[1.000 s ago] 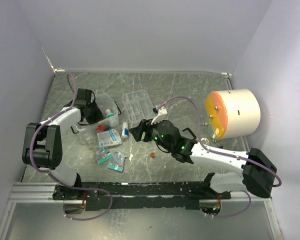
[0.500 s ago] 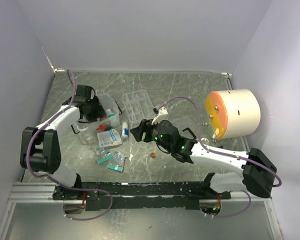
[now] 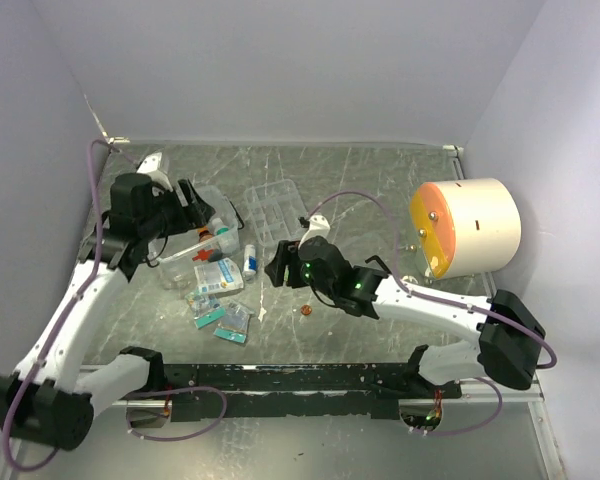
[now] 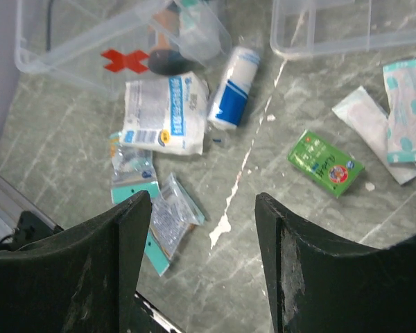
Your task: Organize the medicine kit
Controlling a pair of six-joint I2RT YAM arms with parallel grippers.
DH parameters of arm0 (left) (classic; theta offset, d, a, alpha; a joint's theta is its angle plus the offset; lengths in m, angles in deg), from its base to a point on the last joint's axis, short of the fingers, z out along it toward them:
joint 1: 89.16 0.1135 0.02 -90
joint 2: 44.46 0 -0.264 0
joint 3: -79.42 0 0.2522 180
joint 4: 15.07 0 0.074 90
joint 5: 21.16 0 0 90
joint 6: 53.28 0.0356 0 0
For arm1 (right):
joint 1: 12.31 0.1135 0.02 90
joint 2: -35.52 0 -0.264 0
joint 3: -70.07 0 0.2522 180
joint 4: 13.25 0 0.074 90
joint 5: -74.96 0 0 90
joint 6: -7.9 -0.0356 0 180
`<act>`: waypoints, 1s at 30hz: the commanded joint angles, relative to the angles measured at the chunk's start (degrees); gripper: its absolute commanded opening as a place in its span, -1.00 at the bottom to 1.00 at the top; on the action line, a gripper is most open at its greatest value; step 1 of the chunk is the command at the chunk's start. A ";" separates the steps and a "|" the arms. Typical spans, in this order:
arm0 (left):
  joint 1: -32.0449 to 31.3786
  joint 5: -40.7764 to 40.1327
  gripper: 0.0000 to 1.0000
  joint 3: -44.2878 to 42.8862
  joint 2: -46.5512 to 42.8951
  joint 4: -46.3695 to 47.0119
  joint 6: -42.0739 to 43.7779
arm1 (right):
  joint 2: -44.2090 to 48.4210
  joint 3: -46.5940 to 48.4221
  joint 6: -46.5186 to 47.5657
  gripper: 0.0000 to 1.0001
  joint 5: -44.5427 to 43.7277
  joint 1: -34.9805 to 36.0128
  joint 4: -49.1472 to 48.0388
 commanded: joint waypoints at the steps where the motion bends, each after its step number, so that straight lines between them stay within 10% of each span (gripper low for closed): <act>1: -0.88 5.10 0.64 4.48 -7.15 -0.43 2.60 | -1.95 0.64 -1.91 0.24 3.23 -0.20 3.73; 10: -0.87 -1.89 0.45 10.16 -21.90 -1.29 1.79 | -15.27 6.78 6.61 0.12 9.03 1.68 -5.74; 19: -0.84 -19.76 0.49 11.99 -33.84 6.08 2.07 | -23.70 13.34 60.22 0.10 1.34 6.36 -9.40; 30: 0.33 -27.61 0.48 9.73 -30.58 7.04 1.82 | -34.26 16.35 77.72 0.11 18.60 7.34 -16.27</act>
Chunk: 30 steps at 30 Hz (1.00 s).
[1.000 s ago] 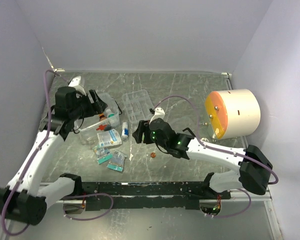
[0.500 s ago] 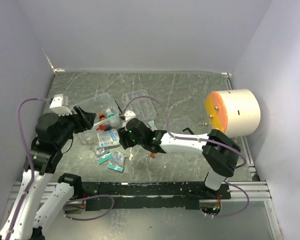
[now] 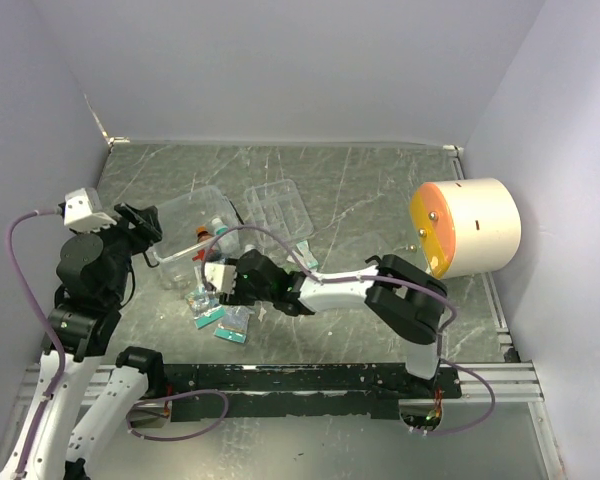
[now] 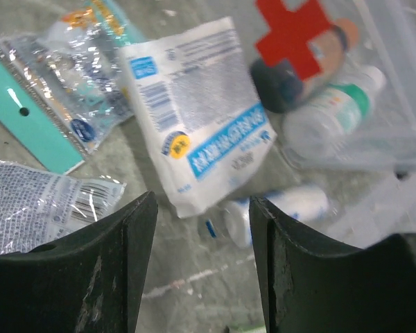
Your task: Organize the medicine kit
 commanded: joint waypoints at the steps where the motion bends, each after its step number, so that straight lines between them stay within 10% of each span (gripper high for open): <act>1: 0.67 -3.03 0.48 -0.43 0.17 2.32 0.25 | -4.36 4.09 10.60 0.10 7.38 0.89 -0.83; 22: 0.84 -3.35 0.48 -0.05 1.31 1.63 0.27 | -14.00 10.39 19.82 -0.13 2.52 3.81 4.03; 30: 1.02 -3.50 0.48 -0.07 1.53 1.59 0.18 | -12.59 10.04 18.71 -0.84 2.62 3.94 3.45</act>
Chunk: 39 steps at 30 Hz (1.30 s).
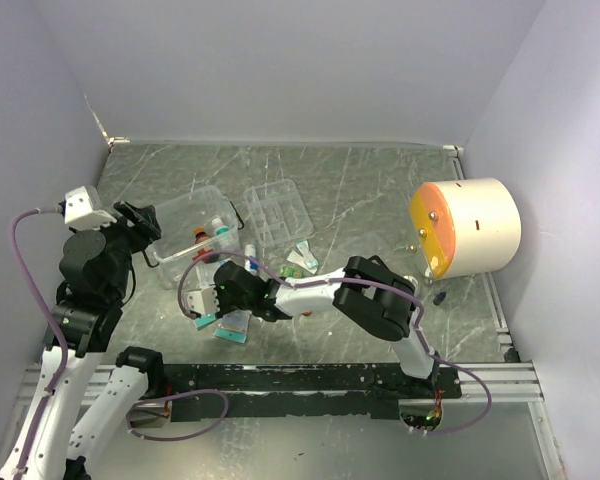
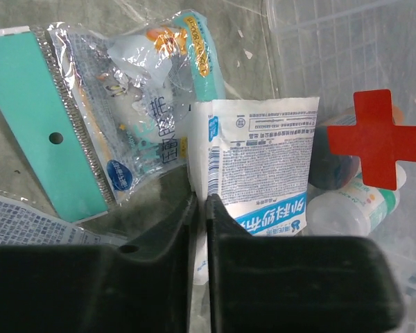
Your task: Organize the medicine kit
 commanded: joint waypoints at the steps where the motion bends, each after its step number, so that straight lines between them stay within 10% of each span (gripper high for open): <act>1: 0.60 -1.35 0.48 -0.02 0.11 1.23 -0.02 | 0.77 0.16 -0.96 -0.93 0.60 0.26 0.04; 18: 0.87 13.85 0.63 -1.67 8.21 4.25 1.37 | 19.03 -9.42 -20.81 -1.00 5.63 -1.72 -7.52; 27: 0.87 28.30 0.87 -7.05 13.39 6.30 -0.09 | 35.23 -20.34 -47.14 -1.00 29.49 -15.46 -12.46; 39: 0.87 54.48 0.83 -5.60 17.24 14.43 -6.58 | 49.16 -19.95 -73.81 -1.00 31.02 -27.96 -14.84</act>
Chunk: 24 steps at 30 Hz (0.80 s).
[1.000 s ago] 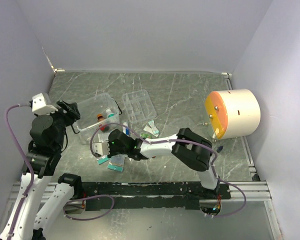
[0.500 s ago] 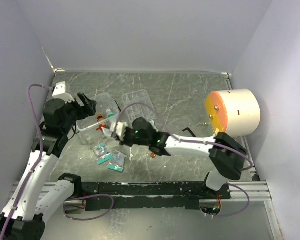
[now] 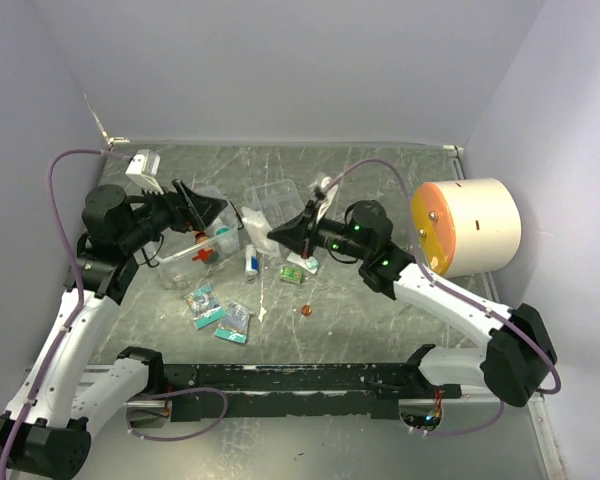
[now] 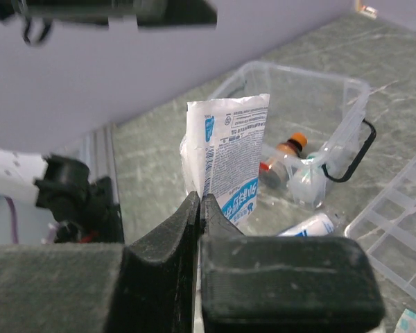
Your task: Organize the medicine kit
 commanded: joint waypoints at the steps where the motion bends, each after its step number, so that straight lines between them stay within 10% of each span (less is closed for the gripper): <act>1: 0.30 12.34 0.83 0.27 0.85 4.96 -3.99 | 3.88 2.46 -14.05 -1.00 0.44 -3.25 -3.14; 17: -0.14 24.26 0.80 8.97 -1.58 30.87 -30.35 | -3.45 7.70 -46.98 -1.00 9.88 -4.13 -31.77; 24: -0.17 25.36 0.14 12.61 -2.13 45.62 -40.58 | -8.54 8.70 -57.10 -1.00 12.67 -4.13 -41.93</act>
